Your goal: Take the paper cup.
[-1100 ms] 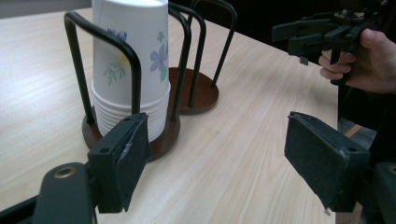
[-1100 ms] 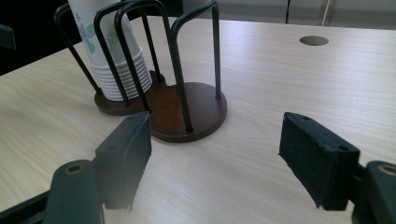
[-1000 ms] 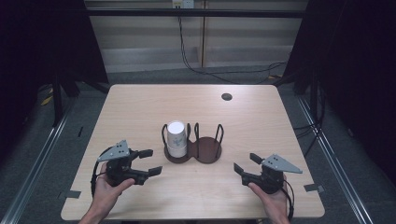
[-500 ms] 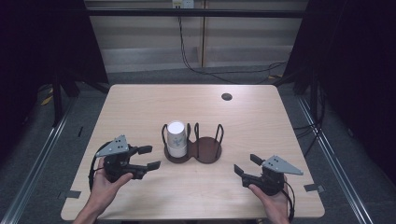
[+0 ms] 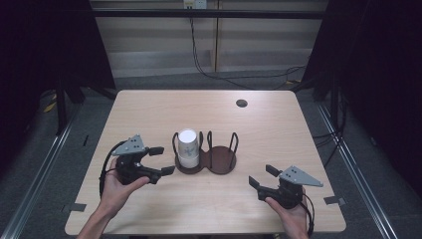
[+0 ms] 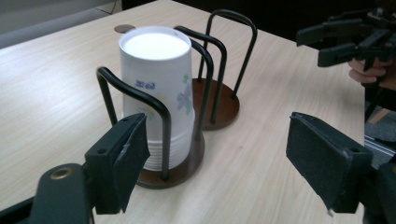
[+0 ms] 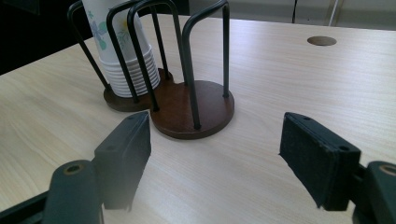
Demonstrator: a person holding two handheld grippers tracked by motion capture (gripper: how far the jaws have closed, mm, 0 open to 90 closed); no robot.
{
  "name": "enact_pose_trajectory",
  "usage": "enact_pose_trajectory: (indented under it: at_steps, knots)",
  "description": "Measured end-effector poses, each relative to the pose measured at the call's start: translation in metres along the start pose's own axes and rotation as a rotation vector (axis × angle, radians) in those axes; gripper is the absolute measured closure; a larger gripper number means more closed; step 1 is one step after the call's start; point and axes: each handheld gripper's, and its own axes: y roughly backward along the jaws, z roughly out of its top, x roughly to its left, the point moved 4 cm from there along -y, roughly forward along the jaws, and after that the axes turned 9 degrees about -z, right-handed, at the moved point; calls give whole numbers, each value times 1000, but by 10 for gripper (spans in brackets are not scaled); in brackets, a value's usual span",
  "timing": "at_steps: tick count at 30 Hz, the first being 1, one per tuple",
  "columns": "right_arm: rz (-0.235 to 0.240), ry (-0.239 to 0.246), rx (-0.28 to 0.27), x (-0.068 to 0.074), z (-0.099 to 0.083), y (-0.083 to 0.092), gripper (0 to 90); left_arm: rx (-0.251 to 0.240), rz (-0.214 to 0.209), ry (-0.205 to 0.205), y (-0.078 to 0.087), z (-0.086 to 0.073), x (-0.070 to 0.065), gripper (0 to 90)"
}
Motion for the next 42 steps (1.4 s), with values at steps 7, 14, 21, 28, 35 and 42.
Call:
enact_pose_trajectory:
  at_steps: [7,14,21,28,35,42]
  knots:
    - [7,10,4,2,0,1,243,11,16,-16,1,14,4,200]
    - [9,13,9,1,0,0,243,23,25,-22,-2,22,8,243]
    - [10,21,15,1,-1,0,241,21,9,-14,-5,37,12,278]
    - [14,21,19,1,-1,-1,240,55,7,14,-13,48,21,236]
    - [19,19,22,2,-1,-1,238,111,13,17,-19,55,29,227]
    - [21,20,26,2,-1,-1,238,167,7,-7,-27,65,32,228]
